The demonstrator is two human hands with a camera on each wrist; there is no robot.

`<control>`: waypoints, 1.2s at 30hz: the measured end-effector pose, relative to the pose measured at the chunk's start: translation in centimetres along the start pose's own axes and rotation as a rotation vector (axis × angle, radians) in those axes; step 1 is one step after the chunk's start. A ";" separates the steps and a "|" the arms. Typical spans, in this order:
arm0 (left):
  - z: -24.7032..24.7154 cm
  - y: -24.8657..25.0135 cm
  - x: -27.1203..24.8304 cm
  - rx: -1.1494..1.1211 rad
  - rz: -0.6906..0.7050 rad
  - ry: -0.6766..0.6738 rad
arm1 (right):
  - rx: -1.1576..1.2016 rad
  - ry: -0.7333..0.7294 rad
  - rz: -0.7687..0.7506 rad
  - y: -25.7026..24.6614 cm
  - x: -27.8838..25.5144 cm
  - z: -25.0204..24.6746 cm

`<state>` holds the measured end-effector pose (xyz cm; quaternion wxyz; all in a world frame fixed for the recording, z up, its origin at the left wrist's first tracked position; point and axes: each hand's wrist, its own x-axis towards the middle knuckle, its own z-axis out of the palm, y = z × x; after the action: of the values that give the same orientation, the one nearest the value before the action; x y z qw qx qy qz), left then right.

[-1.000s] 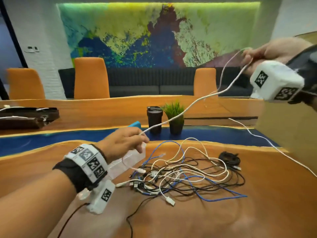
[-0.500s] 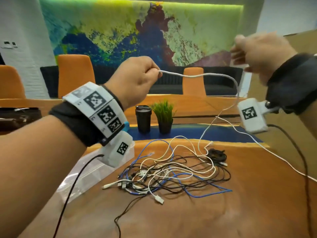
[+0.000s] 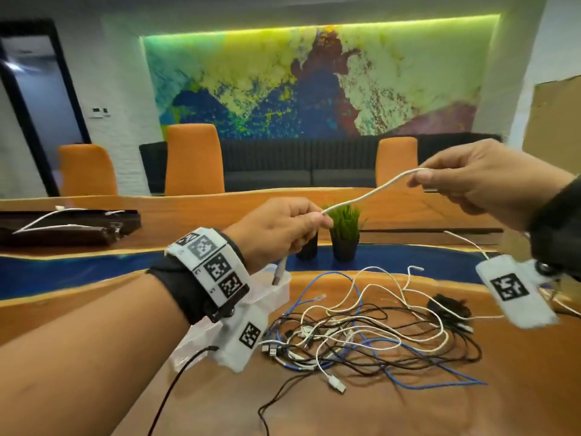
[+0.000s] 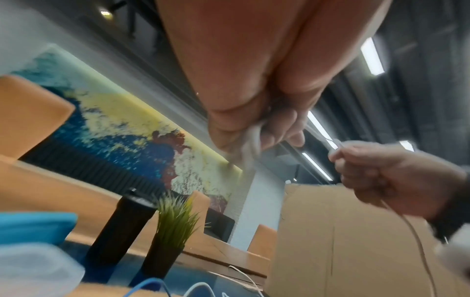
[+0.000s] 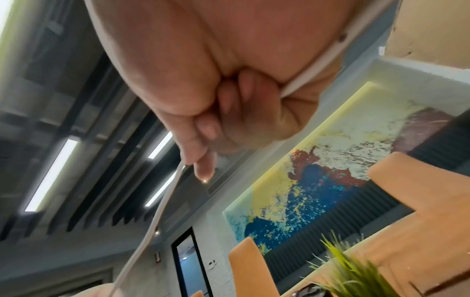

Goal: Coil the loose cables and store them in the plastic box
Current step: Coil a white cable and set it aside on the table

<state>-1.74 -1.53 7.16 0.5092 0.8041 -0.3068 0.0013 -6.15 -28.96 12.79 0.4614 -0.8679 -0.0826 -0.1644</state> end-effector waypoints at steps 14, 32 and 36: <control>1.9 2.2 0.3 -0.697 -0.302 -0.137 | -0.245 -0.149 -0.212 -0.9 -2.2 6.3; 3.4 2.5 -0.5 -0.070 0.230 -0.017 | -0.699 -0.170 -0.460 -3.0 -5.0 6.1; 2.8 2.5 -0.7 -0.040 0.226 -0.092 | -0.517 -0.029 -0.508 -4.1 -3.8 3.6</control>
<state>-4.44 -4.21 7.60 0.5070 0.7535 -0.4183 0.0156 -10.10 -23.69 12.71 0.1699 -0.9100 -0.2576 -0.2770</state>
